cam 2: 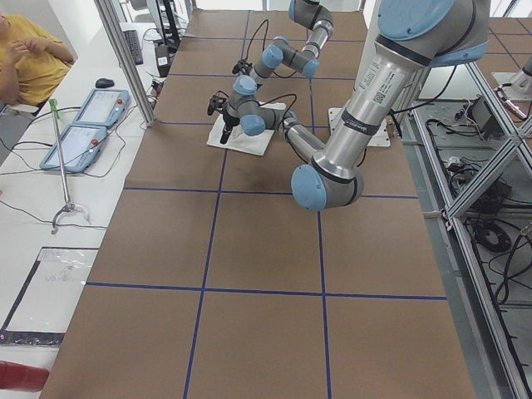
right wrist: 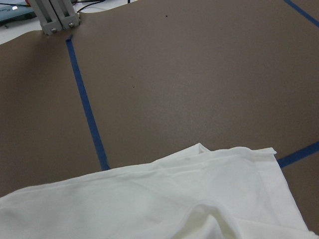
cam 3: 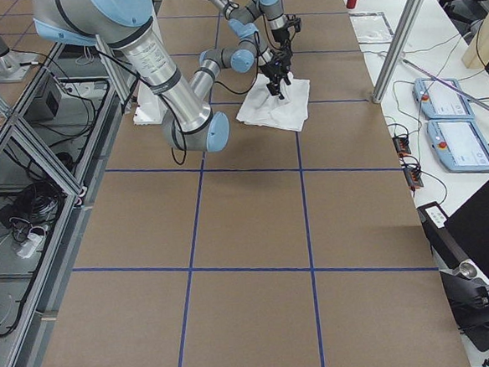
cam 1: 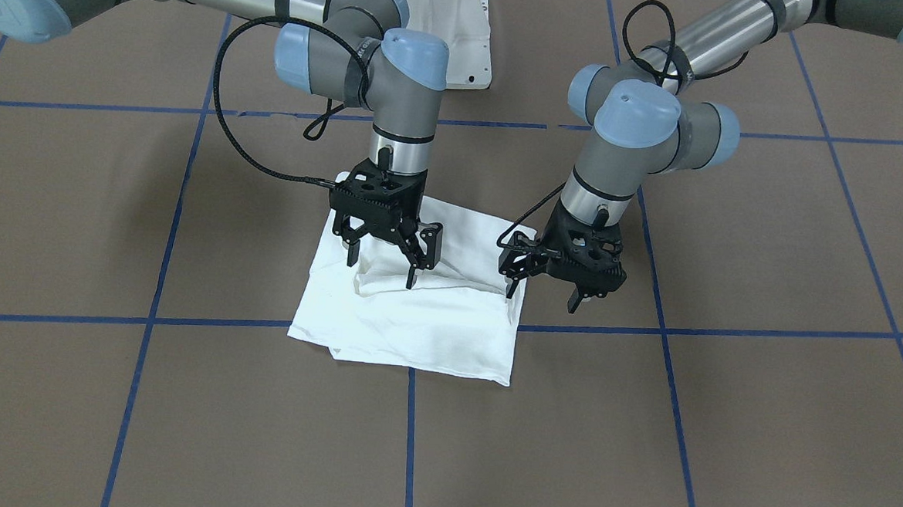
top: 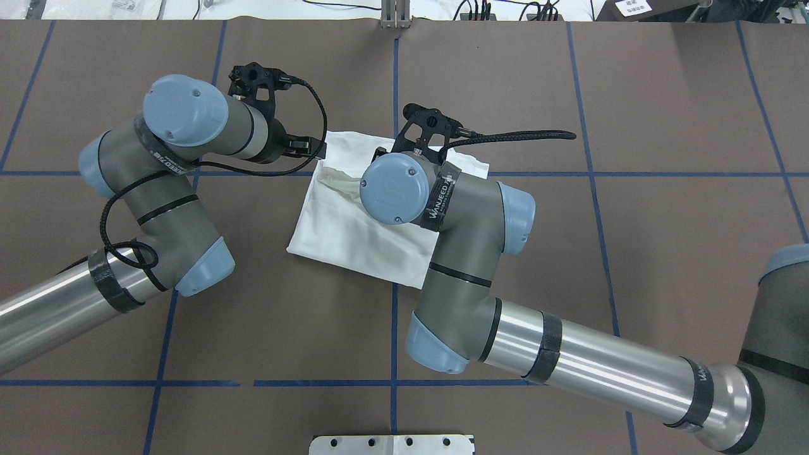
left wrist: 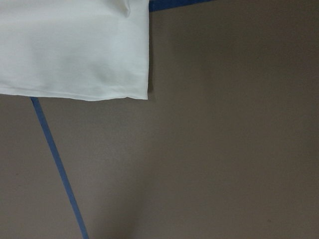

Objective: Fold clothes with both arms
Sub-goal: 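Fold the near edge with both grippers over toward the far edge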

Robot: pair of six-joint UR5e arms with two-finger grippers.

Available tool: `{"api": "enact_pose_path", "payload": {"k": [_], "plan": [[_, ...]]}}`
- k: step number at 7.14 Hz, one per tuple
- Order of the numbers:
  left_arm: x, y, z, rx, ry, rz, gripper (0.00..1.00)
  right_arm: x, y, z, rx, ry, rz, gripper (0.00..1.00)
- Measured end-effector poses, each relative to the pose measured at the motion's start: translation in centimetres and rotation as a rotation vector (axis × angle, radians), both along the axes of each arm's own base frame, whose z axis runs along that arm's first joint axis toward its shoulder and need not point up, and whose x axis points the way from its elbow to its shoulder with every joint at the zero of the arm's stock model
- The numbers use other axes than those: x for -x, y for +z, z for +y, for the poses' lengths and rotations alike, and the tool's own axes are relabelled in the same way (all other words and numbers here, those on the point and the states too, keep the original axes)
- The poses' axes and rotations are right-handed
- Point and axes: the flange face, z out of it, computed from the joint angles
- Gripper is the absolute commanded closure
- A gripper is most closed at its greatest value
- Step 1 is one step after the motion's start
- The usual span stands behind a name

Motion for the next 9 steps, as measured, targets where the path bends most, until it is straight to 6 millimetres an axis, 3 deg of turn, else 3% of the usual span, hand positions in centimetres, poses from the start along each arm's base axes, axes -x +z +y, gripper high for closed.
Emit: {"api": "enact_pose_path", "payload": {"k": [2,5,9], "plan": [[-0.3,1.3,1.3,-0.045,0.035,-0.039,0.0,0.0,0.0,0.2,-0.011,-0.035,0.014,0.0],[-4.8,2.0,4.2,-0.071,0.041,-0.087,0.0,-1.9,-0.4,-0.4,-0.025,-0.13,0.014,0.0],[-7.8,1.7,2.1,-0.038,0.018,-0.105,0.0,-2.7,-0.1,-0.9,-0.025,-0.137,0.015,0.0]]}}
